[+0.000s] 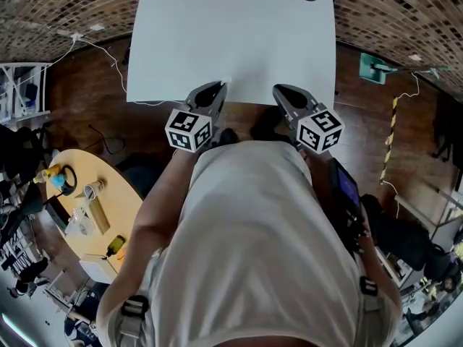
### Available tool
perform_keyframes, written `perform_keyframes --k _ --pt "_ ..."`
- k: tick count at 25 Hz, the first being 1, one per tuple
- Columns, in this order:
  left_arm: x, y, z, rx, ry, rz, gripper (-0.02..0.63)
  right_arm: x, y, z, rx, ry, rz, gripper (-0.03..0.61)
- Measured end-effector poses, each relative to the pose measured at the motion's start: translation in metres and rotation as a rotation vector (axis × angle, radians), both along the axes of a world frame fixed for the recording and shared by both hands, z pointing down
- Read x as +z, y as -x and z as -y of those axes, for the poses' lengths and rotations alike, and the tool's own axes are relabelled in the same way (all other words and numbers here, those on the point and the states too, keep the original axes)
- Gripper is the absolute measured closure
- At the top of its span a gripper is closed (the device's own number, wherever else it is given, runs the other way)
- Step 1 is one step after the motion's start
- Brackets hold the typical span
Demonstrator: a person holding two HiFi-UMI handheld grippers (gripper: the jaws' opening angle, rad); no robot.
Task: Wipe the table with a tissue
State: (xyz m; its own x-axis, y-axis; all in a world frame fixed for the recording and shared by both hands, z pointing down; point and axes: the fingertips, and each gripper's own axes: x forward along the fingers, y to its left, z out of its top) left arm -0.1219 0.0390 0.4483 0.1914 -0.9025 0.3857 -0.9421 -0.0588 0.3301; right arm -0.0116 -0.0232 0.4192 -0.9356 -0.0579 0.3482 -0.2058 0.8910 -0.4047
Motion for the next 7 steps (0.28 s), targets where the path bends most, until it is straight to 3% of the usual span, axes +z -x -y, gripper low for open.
perform_keyframes --k 4,7 --pt "0.004 0.006 -0.030 -0.013 -0.004 -0.009 0.581 -0.002 0.013 -0.026 -0.025 -0.017 0.005 0.571" --pt "0.001 0.032 -0.052 -0.035 -0.016 0.015 0.581 -0.005 0.042 -0.043 -0.055 -0.039 0.037 0.571"
